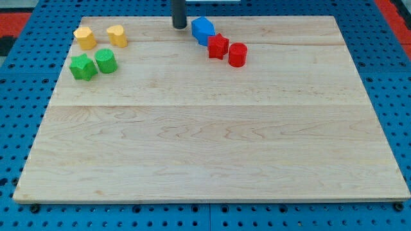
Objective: Slide the yellow heart left a bit
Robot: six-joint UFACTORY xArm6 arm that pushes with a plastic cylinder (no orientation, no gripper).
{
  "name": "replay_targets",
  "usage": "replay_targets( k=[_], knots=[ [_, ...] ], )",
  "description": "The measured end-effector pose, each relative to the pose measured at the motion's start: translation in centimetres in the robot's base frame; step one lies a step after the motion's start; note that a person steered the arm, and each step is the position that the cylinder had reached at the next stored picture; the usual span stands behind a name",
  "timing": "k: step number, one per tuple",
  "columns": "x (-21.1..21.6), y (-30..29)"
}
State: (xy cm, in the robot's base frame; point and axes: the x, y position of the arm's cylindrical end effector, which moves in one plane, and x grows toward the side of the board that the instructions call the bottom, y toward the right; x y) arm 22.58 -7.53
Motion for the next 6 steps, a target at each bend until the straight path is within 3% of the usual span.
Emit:
replay_targets(
  k=[2, 4, 6],
  knots=[
    [1.3, -1.7],
    [2.2, -9.3],
    [2.6, -10.6]
  ],
)
